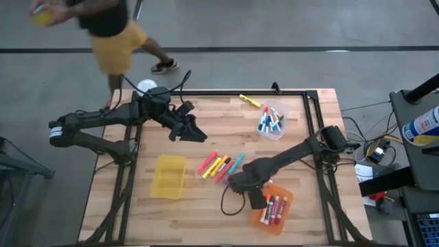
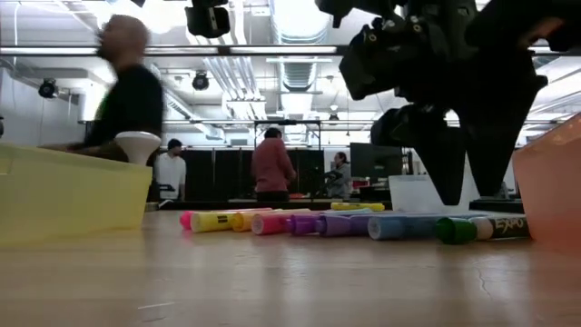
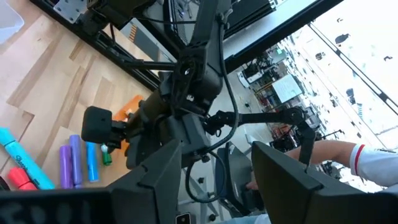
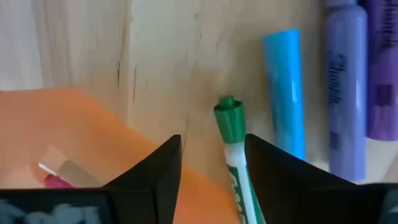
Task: Pick & Place Markers
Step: Put the green marker pen into the orange bin
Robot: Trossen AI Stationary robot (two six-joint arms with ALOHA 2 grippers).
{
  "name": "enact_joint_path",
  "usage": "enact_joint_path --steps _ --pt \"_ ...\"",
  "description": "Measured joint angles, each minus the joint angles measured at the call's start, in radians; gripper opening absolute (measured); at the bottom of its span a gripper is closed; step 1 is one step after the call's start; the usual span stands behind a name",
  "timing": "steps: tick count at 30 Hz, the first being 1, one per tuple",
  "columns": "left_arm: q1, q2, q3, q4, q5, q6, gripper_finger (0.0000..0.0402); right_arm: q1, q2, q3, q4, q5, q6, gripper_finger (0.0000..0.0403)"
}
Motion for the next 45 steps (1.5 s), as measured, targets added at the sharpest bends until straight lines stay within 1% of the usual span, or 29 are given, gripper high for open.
enact_joint_path --steps 7,11,17,20,25,26,28,33,37,41,45 --pt "0.000 0.000 0.000 0.000 0.000 0.000 0.0188 0.000 0.000 -0.066 0.066 0.027 0.006 0.0147" --pt "0.000 0.000 0.000 0.000 0.000 -0.004 0.0188 0.000 0.000 -0.107 0.077 0.030 -0.004 0.0144" --pt "0.000 0.000 0.000 0.000 0.000 -0.005 0.0188 -0.001 -0.003 -0.136 0.101 0.072 -0.023 0.0136" --pt "0.000 0.000 0.000 0.000 0.000 -0.005 0.0188 -0.002 -0.003 -0.139 0.109 0.079 -0.047 0.0117" --pt "0.000 0.000 0.000 0.000 0.000 -0.006 0.0188 -0.006 -0.003 -0.139 0.110 0.089 -0.050 0.0058" --pt "0.000 0.000 0.000 0.000 0.000 -0.006 0.0188 -0.008 -0.003 -0.139 0.111 0.089 -0.050 0.0051" --pt "0.000 0.000 0.000 0.000 0.000 -0.006 0.0188 -0.012 -0.002 -0.133 0.105 0.088 -0.053 0.0051" --pt "0.000 0.000 0.000 0.000 0.000 -0.006 0.0188 -0.022 0.006 -0.072 0.091 0.116 -0.072 0.0051" --pt "0.000 0.000 0.000 0.000 0.000 -0.006 0.0188 -0.027 0.004 0.018 0.006 0.146 -0.085 0.0051" --pt "0.000 0.000 0.000 0.000 0.000 0.000 0.0188 -0.023 0.004 0.111 -0.073 0.150 -0.130 0.0051" --pt "0.000 0.000 0.000 0.000 0.000 -0.001 0.0188 -0.013 0.002 0.203 -0.187 0.158 -0.166 0.0051"
